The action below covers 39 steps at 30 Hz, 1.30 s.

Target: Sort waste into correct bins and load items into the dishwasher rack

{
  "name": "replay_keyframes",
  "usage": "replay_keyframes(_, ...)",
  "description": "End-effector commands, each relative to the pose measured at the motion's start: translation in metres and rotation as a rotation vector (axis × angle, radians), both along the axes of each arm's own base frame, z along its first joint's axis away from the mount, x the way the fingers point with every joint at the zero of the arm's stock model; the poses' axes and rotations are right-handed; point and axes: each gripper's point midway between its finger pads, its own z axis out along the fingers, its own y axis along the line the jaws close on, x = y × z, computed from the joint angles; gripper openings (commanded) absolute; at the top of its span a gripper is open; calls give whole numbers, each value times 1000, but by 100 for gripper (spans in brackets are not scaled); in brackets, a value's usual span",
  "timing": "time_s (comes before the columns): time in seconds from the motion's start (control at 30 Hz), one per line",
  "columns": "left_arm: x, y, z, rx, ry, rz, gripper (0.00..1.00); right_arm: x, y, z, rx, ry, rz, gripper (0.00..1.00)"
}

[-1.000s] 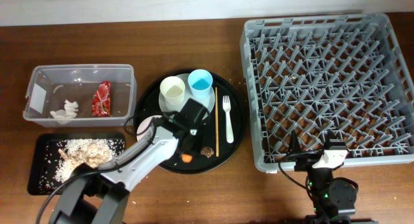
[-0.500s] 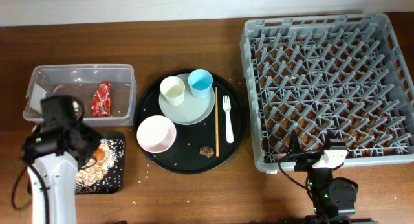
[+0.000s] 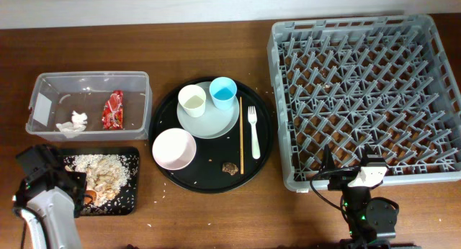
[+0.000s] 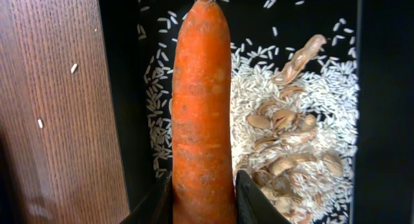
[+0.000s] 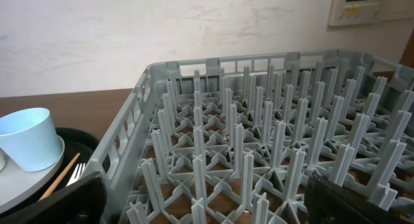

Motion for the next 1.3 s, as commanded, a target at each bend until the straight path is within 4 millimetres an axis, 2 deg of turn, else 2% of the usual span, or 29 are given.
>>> replay_keyframes(0.0,-5,1,-16,-24,51,20,12,0,-1,-3,4,5,-6,99)
replay_keyframes(0.1,-3,0,-19,-32,55,6,19,0,-1,-3,3,5,-6,99)
replay_keyframes(0.17,-3,1,-19,-30,54,4,32,0,-1,-3,3,5,-6,99)
replay_keyframes(0.2,-2,1,-19,-30,53,4,48,0,-1,-3,3,5,-6,99)
replay_keyframes(0.23,-2,1,-19,-28,50,4,57,0,-1,-3,3,5,-6,99)
replay_keyframes(0.37,2,4,-15,-18,46,-23,57,0,-1,-3,4,5,-6,99)
replay_keyframes(0.4,19,5,7,-17,2,-136,52,0,-1,-3,3,5,-6,99)
replay_keyframes(0.47,49,-19,40,-96,-168,-255,52,0,-1,-3,3,5,-6,99)
replay_keyframes(0.5,83,-62,68,-164,-349,-583,52,0,-1,-3,3,5,-6,99)
replay_keyframes(0.53,98,-99,86,-205,-466,-811,52,0,-1,-3,3,5,-6,99)
replay_keyframes(0.57,104,-135,95,-238,-510,-959,52,0,-1,-3,3,5,-6,99)
replay_keyframes(0.6,107,-164,96,-263,-503,-1061,53,0,-1,-3,3,5,-6,98)
replay_keyframes(0.67,113,-238,101,-248,-505,-1340,72,0,-1,-3,3,5,-6,99)
replay_keyframes(0.8,112,-349,109,-57,-538,-1636,76,0,-1,-3,3,5,-6,99)
replay_keyframes(0.83,111,-371,104,7,-527,-1691,76,0,-1,-3,4,5,-6,99)
replay_keyframes(0.87,110,-385,98,36,-516,-1723,76,0,-1,-3,3,5,-6,99)
replay_keyframes(0.93,106,-418,65,68,-447,-1802,76,0,-1,-3,3,5,-6,99)
replay_keyframes(1.0,108,-417,24,130,-304,-1808,76,0,-1,-3,3,5,-6,99)
replay_keyframes(1.07,108,-412,-4,133,-212,-1809,76,0,-1,-3,3,5,-6,99)
replay_keyframes(1.17,103,-403,-23,143,-120,-1807,76,0,-1,-3,3,5,-6,99)
replay_keyframes(1.27,92,-405,-28,81,-93,-1829,72,0,-1,-3,3,5,-6,99)
